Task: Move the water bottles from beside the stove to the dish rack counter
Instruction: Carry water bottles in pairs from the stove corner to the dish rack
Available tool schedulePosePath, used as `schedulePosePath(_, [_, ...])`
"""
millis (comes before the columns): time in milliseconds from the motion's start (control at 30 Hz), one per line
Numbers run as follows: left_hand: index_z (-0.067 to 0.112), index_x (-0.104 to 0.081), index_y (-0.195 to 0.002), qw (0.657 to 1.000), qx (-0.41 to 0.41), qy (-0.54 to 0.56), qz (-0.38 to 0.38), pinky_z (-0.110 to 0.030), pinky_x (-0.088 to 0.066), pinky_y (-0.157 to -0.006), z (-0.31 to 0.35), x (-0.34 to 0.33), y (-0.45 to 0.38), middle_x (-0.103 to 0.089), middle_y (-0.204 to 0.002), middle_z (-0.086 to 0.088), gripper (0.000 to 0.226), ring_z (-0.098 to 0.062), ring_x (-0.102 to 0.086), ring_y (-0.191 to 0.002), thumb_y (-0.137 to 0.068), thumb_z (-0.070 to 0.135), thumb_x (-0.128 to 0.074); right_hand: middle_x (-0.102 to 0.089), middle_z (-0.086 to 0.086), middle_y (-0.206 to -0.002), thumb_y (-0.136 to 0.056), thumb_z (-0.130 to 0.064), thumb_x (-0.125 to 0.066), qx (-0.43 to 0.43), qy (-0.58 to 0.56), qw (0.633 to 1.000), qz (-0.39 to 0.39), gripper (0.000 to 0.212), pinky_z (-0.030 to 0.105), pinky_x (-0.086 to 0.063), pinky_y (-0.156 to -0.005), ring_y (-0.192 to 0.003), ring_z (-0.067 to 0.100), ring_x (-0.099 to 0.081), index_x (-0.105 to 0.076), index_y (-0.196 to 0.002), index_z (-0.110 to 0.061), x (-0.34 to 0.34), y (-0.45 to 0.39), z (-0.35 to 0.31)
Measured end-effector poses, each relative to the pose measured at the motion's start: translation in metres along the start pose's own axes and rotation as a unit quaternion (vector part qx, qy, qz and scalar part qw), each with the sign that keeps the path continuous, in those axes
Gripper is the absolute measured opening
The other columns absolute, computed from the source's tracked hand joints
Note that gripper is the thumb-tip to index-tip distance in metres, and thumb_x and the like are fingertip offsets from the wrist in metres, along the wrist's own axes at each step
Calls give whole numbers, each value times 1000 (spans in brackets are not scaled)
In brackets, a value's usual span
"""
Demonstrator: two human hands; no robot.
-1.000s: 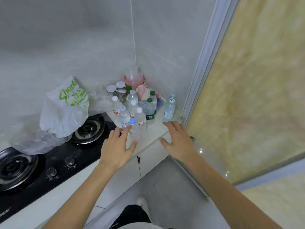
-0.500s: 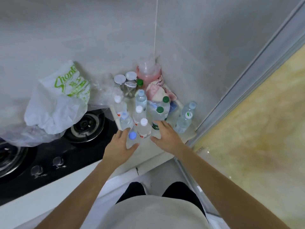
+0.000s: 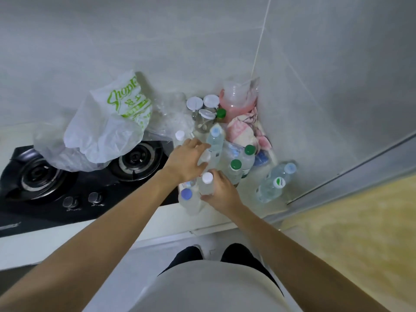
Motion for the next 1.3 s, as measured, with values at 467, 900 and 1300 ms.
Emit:
schedulePosePath(467, [24, -45, -139, 986, 40, -43, -154, -38, -46, -77, -11, -39, -53, -60, -106, -6, 88, -32, -60, -108, -70, 46, -94, -61, 2, -127, -78, -23, -87, 17, 7, 1000, -9, 77, 35, -51, -84, -113, 29, -65, -46, -143, -25, -9, 4, 19])
schedulePosePath(900, [26, -40, -115, 998, 33, 4, -62, -37, -43, -62, 1, -16, -39, -64, -92, -5, 68, -32, -62, -82, -71, 33, -92, -69, -4, -115, -72, -27, -89, 16, -46, 999, 8, 59, 40, -53, -85, -104, 25, -66, -54, -120, -23, 26, 10, 25])
schedulePosePath(1300, [18, -58, -108, 967, 51, 215, 124, -50, -60, -84, 15, 162, 38, -69, -100, -9, 58, -33, -66, -95, -66, 14, -98, -74, -25, -113, -60, -53, -92, 105, -145, 983, -35, 70, 37, -60, -93, -103, -4, -70, -61, -123, -47, 169, 21, -48])
Point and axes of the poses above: each hand's wrist, its own y-axis away from the middle knuckle, its own x-axis out of the back of the hand, z = x × y, the point moved 5 cm from there along -y, towards the middle knuckle
